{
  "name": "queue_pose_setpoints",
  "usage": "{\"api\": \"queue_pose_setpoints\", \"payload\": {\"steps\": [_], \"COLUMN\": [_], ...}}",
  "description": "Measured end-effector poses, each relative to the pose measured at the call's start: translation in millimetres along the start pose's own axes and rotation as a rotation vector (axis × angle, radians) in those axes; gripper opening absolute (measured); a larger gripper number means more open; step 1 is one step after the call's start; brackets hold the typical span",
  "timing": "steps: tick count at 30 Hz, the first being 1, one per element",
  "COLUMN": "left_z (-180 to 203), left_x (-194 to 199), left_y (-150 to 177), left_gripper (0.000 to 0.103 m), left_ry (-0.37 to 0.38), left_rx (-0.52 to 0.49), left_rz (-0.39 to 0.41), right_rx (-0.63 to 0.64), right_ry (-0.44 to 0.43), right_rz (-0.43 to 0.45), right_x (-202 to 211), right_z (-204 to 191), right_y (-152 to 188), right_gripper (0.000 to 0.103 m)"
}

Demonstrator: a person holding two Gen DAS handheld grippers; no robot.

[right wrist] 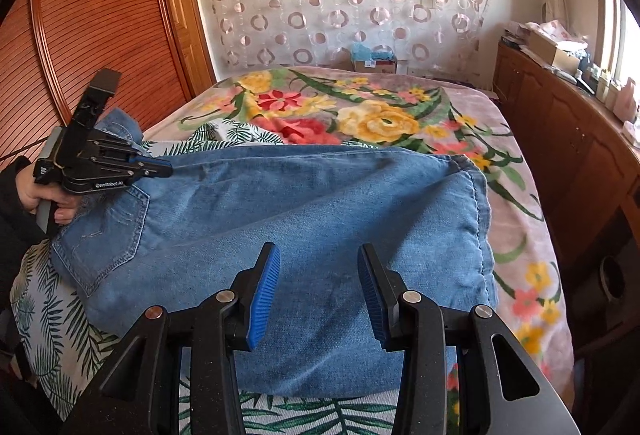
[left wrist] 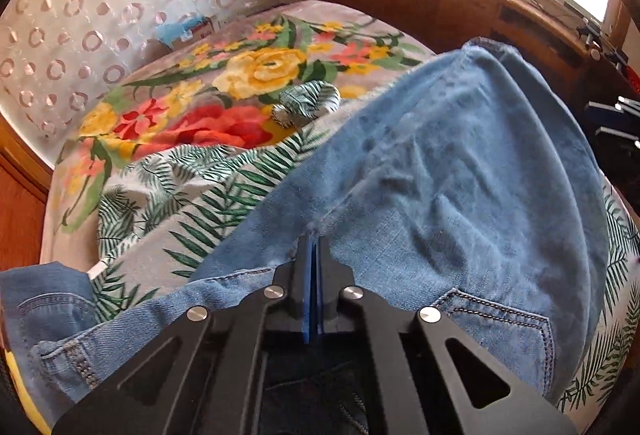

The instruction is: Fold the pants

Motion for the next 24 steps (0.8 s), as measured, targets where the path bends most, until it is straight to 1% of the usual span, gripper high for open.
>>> {"api": "queue_pose_setpoints", "payload": {"steps": [4, 8, 9, 12, 15, 17, 18, 19, 20, 21, 23, 24], "left_z": [-16, -35, -37, -38, -33, -24, -20, -17, -14, -9, 2, 6], "left_x": [21, 22, 20, 20, 30, 42, 48, 51, 54, 59, 65, 67], "left_y": [-14, -21, -20, -16, -11, -9, -7, -7, -6, -5, -3, -2], "left_gripper": [0.002, 0.002, 0.002, 0.002, 0.002, 0.003, 0.003, 0.006, 0.012, 0.016, 0.034, 0.04], "left_ry": [-0.031, -0.041, -0.029, -0.007, 0.003, 0.037, 0.036, 0.04, 0.049, 0.056, 0.055, 0.054], "left_rx": [0.049, 0.099, 0.106, 0.132, 0.172, 0.17, 0.165, 0.163, 0.164, 0.164, 0.148, 0.14], "left_rz": [0.08, 0.082, 0.073, 0.08, 0.109, 0.137, 0.152, 0.16, 0.166, 0.174, 0.19, 0.196], "right_rx": [-0.006, -0.014, -0.019, -0.04, -0.069, -0.091, -0.099, -0.105, -0.113, -0.123, -0.147, -0.154], "right_ry": [0.007, 0.021, 0.026, 0.044, 0.068, 0.084, 0.095, 0.105, 0.117, 0.126, 0.139, 0.146], "right_rz": [0.001, 0.002, 0.002, -0.001, -0.002, -0.007, -0.012, -0.014, -0.017, -0.019, -0.024, -0.026], "right_x": [7, 10, 10, 14, 19, 22, 23, 25, 26, 28, 30, 31], "right_z": [-3, -3, -3, 0, 4, 6, 7, 8, 10, 11, 13, 13], "right_y": [1, 2, 2, 7, 12, 17, 19, 21, 23, 25, 28, 29], "right_gripper": [0.042, 0.042, 0.042, 0.042, 0.042, 0.042, 0.042, 0.042, 0.042, 0.042, 0.042, 0.042]}}
Point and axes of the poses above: each gripper's, at about its wrist camera, not at the fingertips, and x roughly against the way its jaws point, z to its right, y to its underside, the point moved 4 cm from there along -x, roughly the way its jaws point, and after that the axes turned 14 degrees about x, right-handed, at the moved point
